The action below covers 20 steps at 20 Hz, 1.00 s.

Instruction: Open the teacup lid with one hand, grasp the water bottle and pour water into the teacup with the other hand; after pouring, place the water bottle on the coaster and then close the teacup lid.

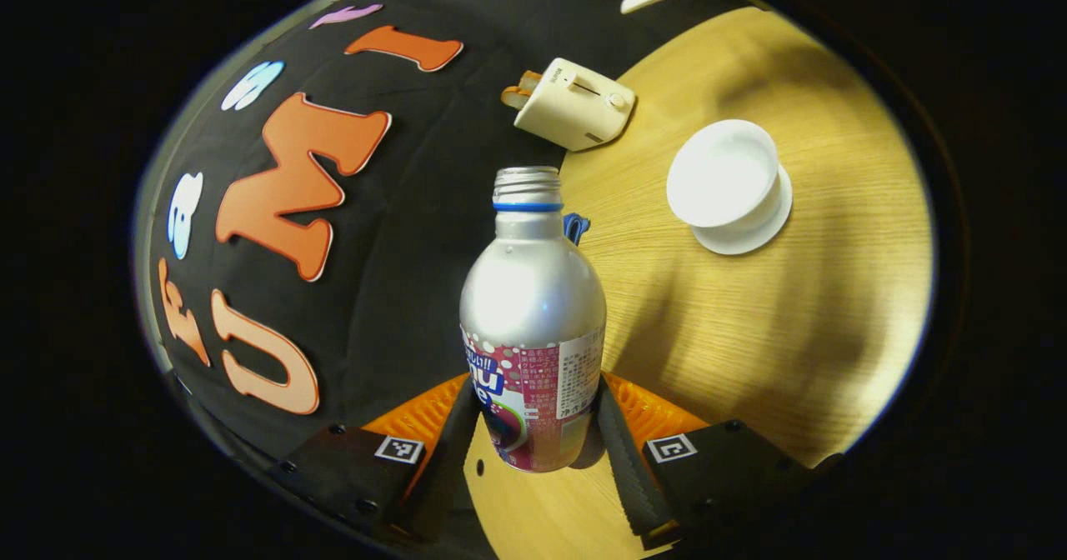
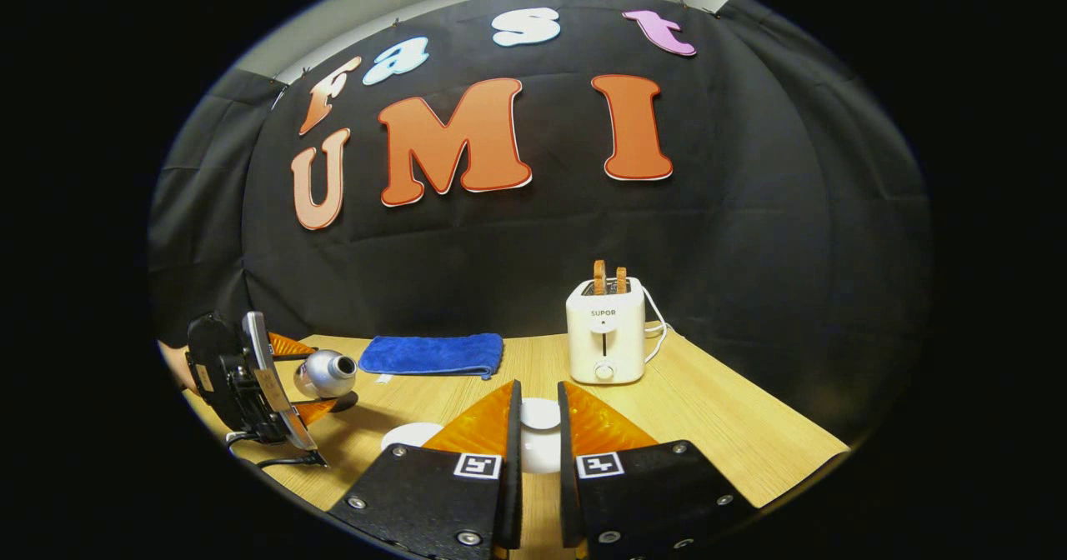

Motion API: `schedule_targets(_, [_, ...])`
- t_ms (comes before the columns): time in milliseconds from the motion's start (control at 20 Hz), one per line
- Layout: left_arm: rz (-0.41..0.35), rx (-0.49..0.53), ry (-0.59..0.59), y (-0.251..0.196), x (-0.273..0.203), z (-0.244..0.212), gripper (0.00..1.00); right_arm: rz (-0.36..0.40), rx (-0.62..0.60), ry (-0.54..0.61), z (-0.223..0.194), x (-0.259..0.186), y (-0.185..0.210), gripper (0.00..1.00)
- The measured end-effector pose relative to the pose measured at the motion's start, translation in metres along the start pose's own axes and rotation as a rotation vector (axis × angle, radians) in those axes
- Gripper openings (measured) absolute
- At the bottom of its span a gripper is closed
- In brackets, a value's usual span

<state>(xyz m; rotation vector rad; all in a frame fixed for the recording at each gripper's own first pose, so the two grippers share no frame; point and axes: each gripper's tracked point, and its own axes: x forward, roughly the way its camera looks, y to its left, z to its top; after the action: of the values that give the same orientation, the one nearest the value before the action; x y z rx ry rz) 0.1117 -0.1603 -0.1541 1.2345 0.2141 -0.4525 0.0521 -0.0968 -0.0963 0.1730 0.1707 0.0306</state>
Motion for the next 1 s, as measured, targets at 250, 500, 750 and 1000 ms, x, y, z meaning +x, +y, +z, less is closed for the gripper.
schedule_targets(250, [-0.013,0.139,-0.004,0.0,0.005,0.007,0.82,0.0,0.007,0.001,-0.003,-0.002,-0.005,0.19])
schedule_targets(500, [-0.042,0.214,-0.01,-0.011,0.008,0.015,0.82,-0.007,0.022,0.005,-0.006,-0.002,-0.014,0.19])
schedule_targets(750, [-0.023,0.311,-0.003,-0.008,0.014,0.019,0.82,-0.01,0.033,0.01,-0.01,-0.002,-0.019,0.19])
schedule_targets(1000, [-0.025,0.395,-0.016,-0.007,0.014,0.033,0.83,-0.005,0.028,0.018,-0.014,0.0,-0.019,0.19])
